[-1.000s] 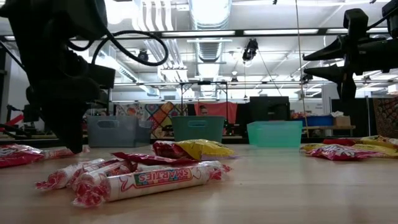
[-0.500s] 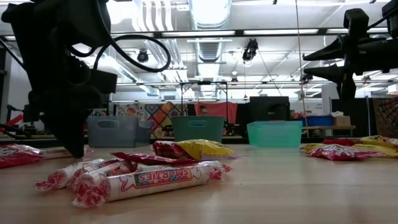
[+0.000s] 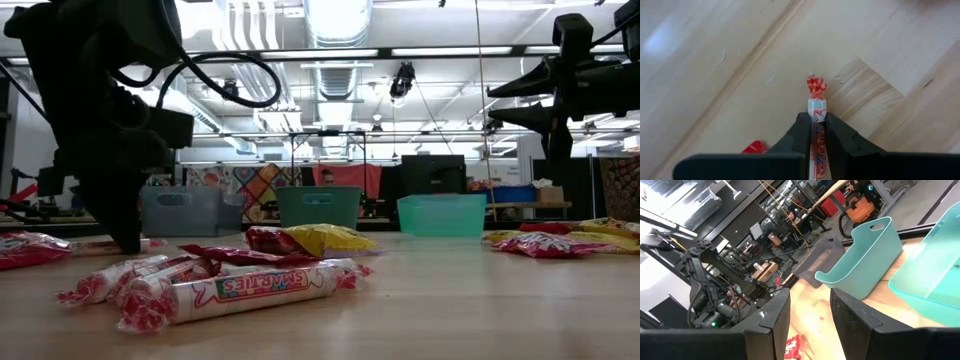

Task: Sort candy
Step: Put the white candy on the black bin

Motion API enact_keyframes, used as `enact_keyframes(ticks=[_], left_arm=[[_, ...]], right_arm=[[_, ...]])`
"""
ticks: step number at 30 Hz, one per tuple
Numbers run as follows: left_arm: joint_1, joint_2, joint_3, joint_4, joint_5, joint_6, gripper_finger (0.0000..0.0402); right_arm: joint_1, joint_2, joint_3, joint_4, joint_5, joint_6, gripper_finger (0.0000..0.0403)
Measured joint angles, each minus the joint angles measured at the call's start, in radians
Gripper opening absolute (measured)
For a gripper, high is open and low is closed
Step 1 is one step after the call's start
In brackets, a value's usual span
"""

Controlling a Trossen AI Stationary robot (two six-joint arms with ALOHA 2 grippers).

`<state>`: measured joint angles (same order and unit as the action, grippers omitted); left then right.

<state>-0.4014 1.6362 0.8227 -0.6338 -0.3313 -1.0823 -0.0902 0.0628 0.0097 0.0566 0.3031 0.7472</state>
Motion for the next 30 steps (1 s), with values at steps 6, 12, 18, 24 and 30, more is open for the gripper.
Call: enact_keyframes(ticks=[6,12,18,24,30], left_arm=[[0.016,-0.072,0.036,0.003,0.036,0.107,0.0004],[0.126,-0.191,0.112,0.002,0.080,0.336,0.0002],[0.337,-0.287,0.197,-0.059,0.083,0.628,0.0001],[0.591,-0.324,0.269,-0.123,0.099,0.958,0.0001],[0.846,-0.274,0.335,-0.246,0.113,1.350,0.0001]], right_arm=[[0.000,0.000,0.000,0.000,0.000,-0.021,0.0134],[0.000,0.000,0.000,0.000,0.001,-0.060,0.0134],[0.000,0.001,0.000,0.007,0.003,-0.105,0.0134],[0.000,0.013,0.000,0.025,-0.033,-0.111,0.0134],[0.000,0.015,0.002,0.027,-0.049,-0.111,0.0134]])
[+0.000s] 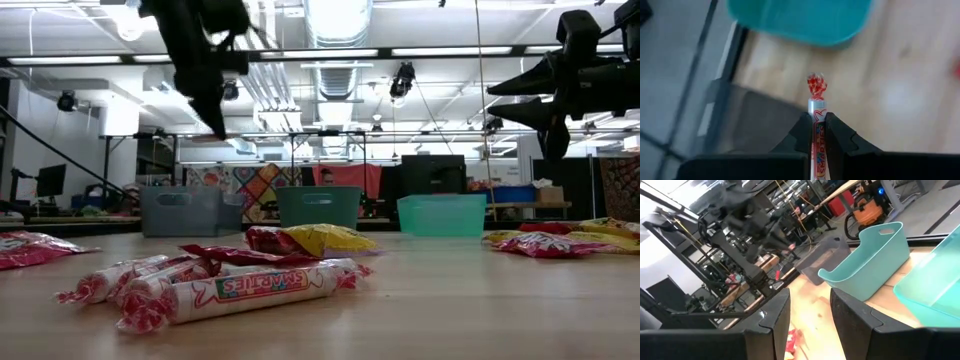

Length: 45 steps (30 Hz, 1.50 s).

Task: Sort candy
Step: Put the white candy on the black bin, then put the yellow candy on the light green bin

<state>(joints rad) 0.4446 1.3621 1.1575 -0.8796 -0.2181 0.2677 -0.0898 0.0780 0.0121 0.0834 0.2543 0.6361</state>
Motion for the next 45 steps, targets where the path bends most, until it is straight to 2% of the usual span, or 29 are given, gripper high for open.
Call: enact_keyframes(ticks=[6,11,20,26,38,42,45], left_arm=[[0.238,0.099,0.001,0.050,0.000,0.396,0.0001],[0.380,0.221,0.009,0.101,0.076,0.505,0.0000],[0.418,0.364,0.102,0.049,0.112,0.490,0.0003],[0.420,0.422,0.162,0.050,0.136,0.490,0.0025],[0.420,0.424,0.162,0.041,0.138,0.479,0.0095],[0.416,0.418,0.175,0.006,0.149,0.422,0.0101],[0.406,0.387,0.195,-0.045,0.196,0.350,0.0095]], right_arm=[[0.000,0.010,0.014,0.004,0.000,0.000,0.0134],[0.000,0.011,0.015,0.003,0.000,0.003,0.0134],[0.000,0.011,0.017,0.003,0.000,0.005,0.0134],[0.000,0.011,0.019,0.003,0.000,0.007,0.0134],[0.000,0.011,0.020,0.003,0.000,0.007,0.0134],[0.000,0.011,0.020,0.003,-0.002,0.015,0.0134],[0.000,0.011,0.020,0.003,-0.017,0.033,0.0134]])
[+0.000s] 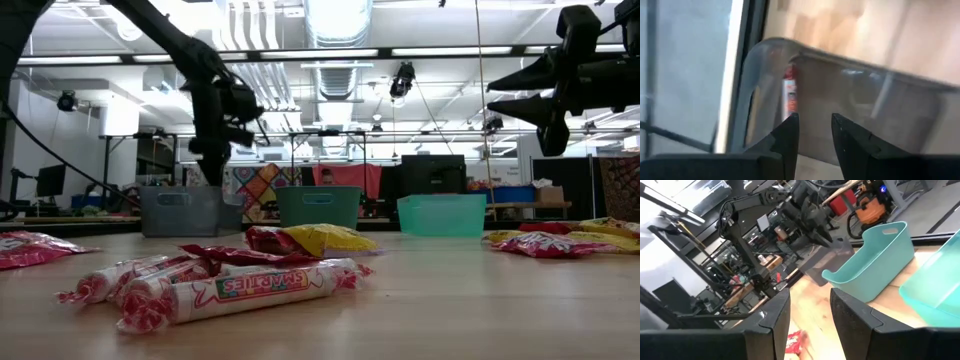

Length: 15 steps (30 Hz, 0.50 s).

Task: Sort candy
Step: Put the yellow candy on the light green bin

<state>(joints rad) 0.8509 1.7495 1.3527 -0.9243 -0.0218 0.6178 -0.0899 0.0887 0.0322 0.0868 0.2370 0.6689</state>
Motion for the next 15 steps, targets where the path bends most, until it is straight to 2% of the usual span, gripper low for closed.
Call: enact_keyframes(ticks=[2,7,9,15], left_arm=[[-0.010,-0.036,0.002,-0.016,0.088,-0.052,0.0088],[-0.058,-0.168,-0.049,0.029,0.389,-0.166,0.0075],[-0.099,-0.235,-0.096,0.103,0.426,-0.227,0.0074],[-0.277,-0.433,-0.281,0.362,0.417,-0.408,0.0074]], right_arm=[[0.000,0.000,0.000,0.000,-0.014,0.016,0.0134],[0.000,0.035,0.000,0.011,-0.033,0.048,0.0134],[0.000,0.067,0.000,0.032,-0.037,0.070,0.0134],[0.000,0.204,0.001,0.134,-0.091,0.126,0.0134]])
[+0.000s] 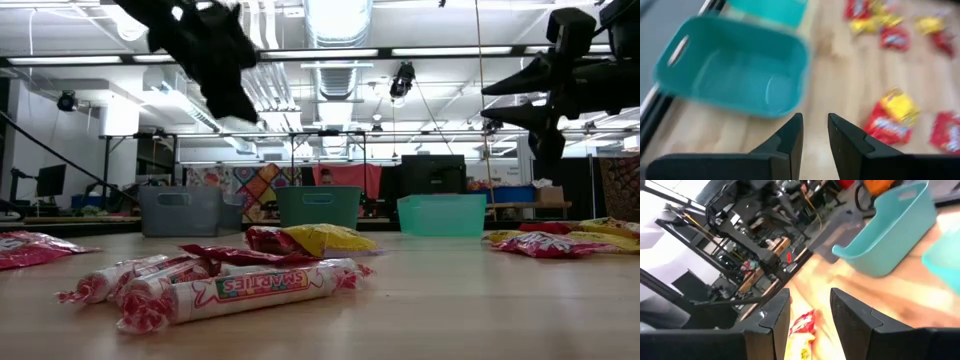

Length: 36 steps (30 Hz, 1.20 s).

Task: Sort candy
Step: Put the yellow candy on the light green bin

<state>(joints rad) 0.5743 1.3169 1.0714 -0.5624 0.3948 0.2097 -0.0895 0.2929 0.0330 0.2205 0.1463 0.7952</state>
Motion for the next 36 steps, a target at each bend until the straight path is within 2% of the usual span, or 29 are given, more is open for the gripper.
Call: enact_keyframes(ticks=[7,10,12,17,22,28,36], left_arm=[[-0.211,-0.178,-0.206,0.265,-0.187,-0.139,0.0074],[-0.272,-0.234,-0.284,0.360,-0.207,-0.190,0.0074],[-0.298,-0.265,-0.327,0.414,-0.207,-0.218,0.0074],[-0.319,-0.314,-0.398,0.475,-0.213,-0.267,0.0074],[-0.318,-0.328,-0.429,0.533,-0.214,-0.271,0.0074],[-0.318,-0.319,-0.440,0.580,-0.214,-0.244,0.0074],[-0.318,-0.310,-0.430,0.579,-0.214,-0.217,0.0074]], right_arm=[[0.021,0.182,0.085,-0.022,-0.051,0.061,0.0129],[0.042,0.273,0.179,-0.143,-0.053,0.063,0.0122],[0.053,0.334,0.256,-0.287,-0.053,0.075,0.0116],[0.069,0.505,0.442,-0.652,-0.050,0.136,0.0102],[0.072,0.675,0.588,-0.844,-0.051,0.149,0.0095],[0.072,0.852,0.726,-0.919,-0.094,0.128,0.0103],[0.073,1.053,0.832,-1.005,-0.122,0.122,0.0167]])
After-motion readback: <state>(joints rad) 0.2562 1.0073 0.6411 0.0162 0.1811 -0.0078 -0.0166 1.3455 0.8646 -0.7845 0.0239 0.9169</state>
